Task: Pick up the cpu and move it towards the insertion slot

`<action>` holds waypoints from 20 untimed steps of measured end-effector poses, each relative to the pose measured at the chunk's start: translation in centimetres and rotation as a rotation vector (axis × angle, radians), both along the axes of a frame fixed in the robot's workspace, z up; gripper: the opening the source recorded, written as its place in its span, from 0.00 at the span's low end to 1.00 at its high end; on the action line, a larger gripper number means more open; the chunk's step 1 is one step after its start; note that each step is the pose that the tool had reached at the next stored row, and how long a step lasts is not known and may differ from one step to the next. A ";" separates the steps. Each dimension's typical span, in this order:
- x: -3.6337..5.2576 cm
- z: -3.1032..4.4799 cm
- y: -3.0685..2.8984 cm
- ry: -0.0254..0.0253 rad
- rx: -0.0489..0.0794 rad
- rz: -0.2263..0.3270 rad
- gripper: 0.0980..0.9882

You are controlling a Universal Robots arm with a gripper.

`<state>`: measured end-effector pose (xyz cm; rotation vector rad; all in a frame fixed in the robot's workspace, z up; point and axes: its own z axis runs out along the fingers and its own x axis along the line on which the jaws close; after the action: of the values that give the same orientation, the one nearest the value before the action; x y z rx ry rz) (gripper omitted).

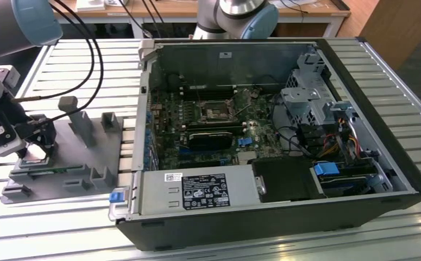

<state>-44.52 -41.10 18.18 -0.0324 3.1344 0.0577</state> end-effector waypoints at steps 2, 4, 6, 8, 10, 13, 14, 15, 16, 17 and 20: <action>0.01 0.00 0.00 0.0001 0.000 0.000 0.54; 0.01 0.00 0.00 0.0001 0.000 0.000 0.50; 0.02 0.01 0.00 0.0001 0.000 0.000 0.50; 0.02 0.08 0.00 0.0001 0.000 0.000 0.50; 0.02 0.25 0.00 0.0001 0.000 0.000 0.50; 0.02 0.53 0.00 0.0001 0.000 0.000 0.50; 0.02 0.60 0.00 0.0000 0.000 0.000 0.50; 0.02 0.64 0.00 -0.0001 0.000 0.000 0.50; 0.02 0.68 0.00 0.0000 0.000 0.000 0.50; 0.01 0.76 0.00 0.0002 0.001 0.000 0.50; 0.02 1.02 -0.05 0.0000 0.012 0.000 0.50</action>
<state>-44.49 -41.15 19.20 -0.0325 3.1339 0.0763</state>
